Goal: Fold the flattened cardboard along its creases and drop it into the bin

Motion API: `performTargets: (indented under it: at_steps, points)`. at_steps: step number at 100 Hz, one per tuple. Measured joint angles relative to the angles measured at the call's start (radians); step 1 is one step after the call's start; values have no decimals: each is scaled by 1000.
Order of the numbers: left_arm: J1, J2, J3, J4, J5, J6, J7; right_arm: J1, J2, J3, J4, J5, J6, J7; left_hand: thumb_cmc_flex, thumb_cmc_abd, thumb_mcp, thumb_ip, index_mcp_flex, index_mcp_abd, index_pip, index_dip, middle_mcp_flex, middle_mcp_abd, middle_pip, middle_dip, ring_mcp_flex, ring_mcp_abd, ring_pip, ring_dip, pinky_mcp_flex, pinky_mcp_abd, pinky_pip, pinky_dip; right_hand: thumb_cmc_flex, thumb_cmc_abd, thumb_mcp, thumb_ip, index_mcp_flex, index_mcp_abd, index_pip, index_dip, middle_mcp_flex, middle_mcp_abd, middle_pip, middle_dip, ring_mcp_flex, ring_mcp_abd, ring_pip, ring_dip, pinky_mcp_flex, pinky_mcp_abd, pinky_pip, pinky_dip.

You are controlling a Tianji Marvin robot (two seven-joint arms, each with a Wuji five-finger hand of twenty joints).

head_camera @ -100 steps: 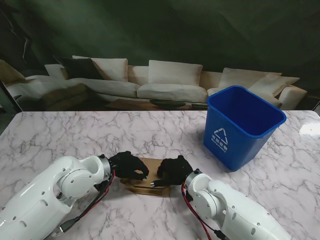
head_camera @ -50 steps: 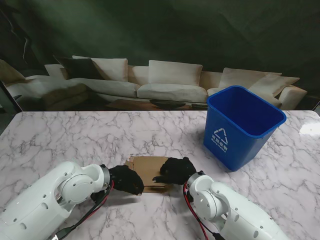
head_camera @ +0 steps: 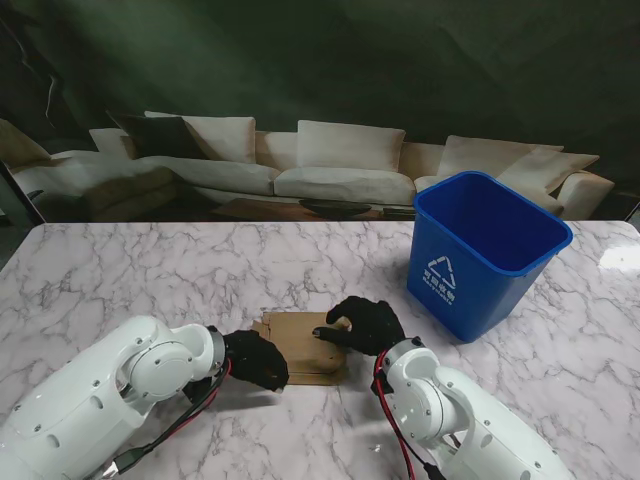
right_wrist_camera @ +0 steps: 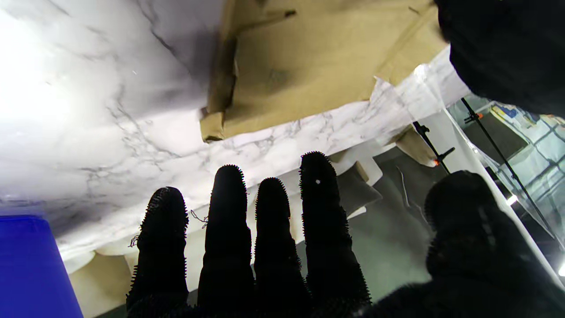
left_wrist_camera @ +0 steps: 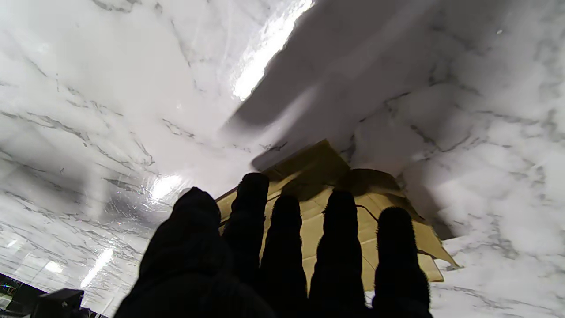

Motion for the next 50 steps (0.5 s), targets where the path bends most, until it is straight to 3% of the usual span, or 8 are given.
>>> performTargets:
  at_steps: [7,22,32,41,50]
  points:
    - [-3,0,3,1,-3,0,0,22,-6,-5,11,3,-4,8,0,0,0,0,0,0,0,0,0,2,0,-8,-2,2,0,-11,0,0,0,0,72,27,-49,2,-41,-1,-3,0,0,-32,0,-6,-16,-20,-90,-63,-5,-18,-26,-29]
    - [-7,1,8,3,-6,0,0,124,-11,-51,81,85,-14,63,0,0,0,0,0,0,0,0,0,4,0,-9,-2,5,0,-15,0,0,0,0,160,83,-151,16,-174,-2,-53,-24,-20,-44,-37,-42,-44,-34,-195,-145,-35,-58,-92,-119]
    - [-9,1,10,4,-9,0,0,188,-17,-95,136,91,-21,63,0,0,0,0,0,0,0,0,-1,5,-3,-11,-2,7,0,-21,0,0,0,0,256,176,-252,25,-201,27,-52,-56,-71,-14,-42,-44,-68,-32,-210,-153,-46,-71,-101,-146]
    - [-13,2,16,5,-11,0,1,230,-25,-129,175,98,-20,65,0,0,0,0,0,0,0,0,-2,5,-3,-11,-4,7,-1,-22,0,0,0,0,267,187,-276,28,-220,46,-70,-58,-90,1,-41,-41,-79,-26,-210,-153,-51,-72,-102,-146]
    - [-14,2,18,7,-12,-1,5,270,-36,-159,210,181,-8,84,0,0,0,0,0,0,0,0,-2,5,-3,-11,-4,7,-1,-22,0,0,0,0,288,198,-293,28,-220,53,-79,-67,-109,8,-31,-41,-81,-17,-208,-153,-58,-73,-103,-146]
